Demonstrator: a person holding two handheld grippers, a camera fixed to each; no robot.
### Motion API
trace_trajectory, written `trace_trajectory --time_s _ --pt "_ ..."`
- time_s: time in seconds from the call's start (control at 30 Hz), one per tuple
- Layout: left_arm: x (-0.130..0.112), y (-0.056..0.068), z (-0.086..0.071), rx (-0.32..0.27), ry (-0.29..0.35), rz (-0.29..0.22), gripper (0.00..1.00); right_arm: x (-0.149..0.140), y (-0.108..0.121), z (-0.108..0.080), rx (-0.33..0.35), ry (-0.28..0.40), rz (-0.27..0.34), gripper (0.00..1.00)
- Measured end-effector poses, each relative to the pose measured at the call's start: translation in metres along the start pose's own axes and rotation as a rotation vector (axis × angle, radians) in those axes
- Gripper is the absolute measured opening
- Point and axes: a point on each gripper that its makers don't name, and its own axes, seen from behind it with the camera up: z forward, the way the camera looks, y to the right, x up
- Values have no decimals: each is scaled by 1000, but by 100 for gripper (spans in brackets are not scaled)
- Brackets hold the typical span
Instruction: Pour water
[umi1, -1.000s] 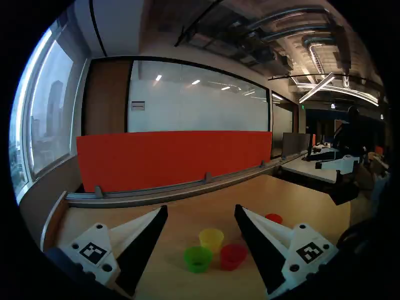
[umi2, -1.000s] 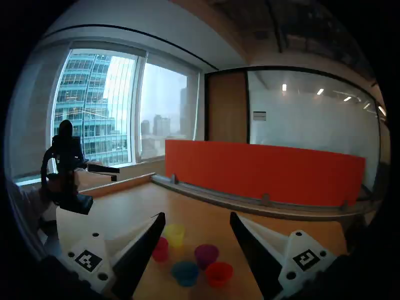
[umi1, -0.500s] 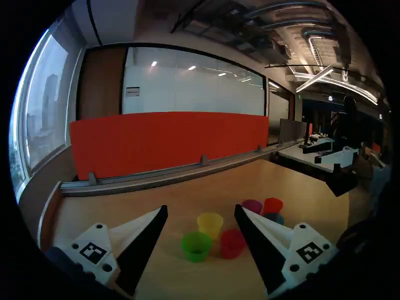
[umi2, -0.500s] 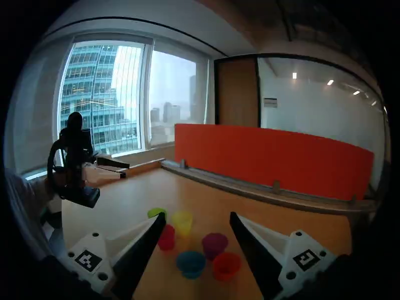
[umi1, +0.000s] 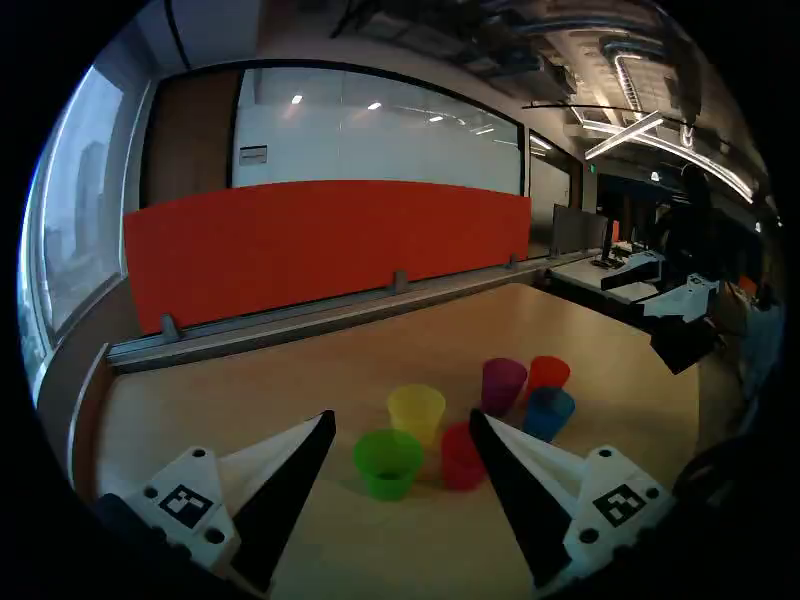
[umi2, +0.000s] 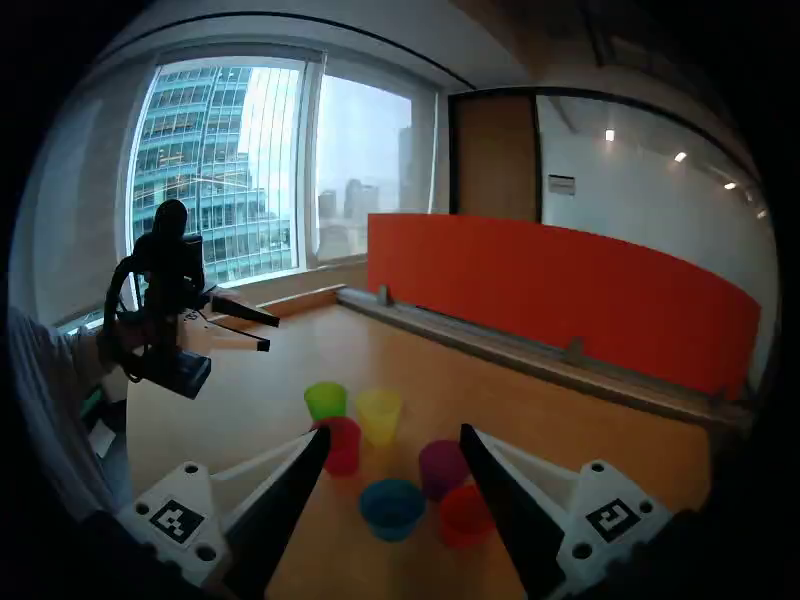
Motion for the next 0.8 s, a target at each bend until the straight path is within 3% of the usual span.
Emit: trace_trajectory --time_s 0.8 --pt "-79 3 36 -28 -168 37 100 -69 -6 27 32 -106 -1 100"
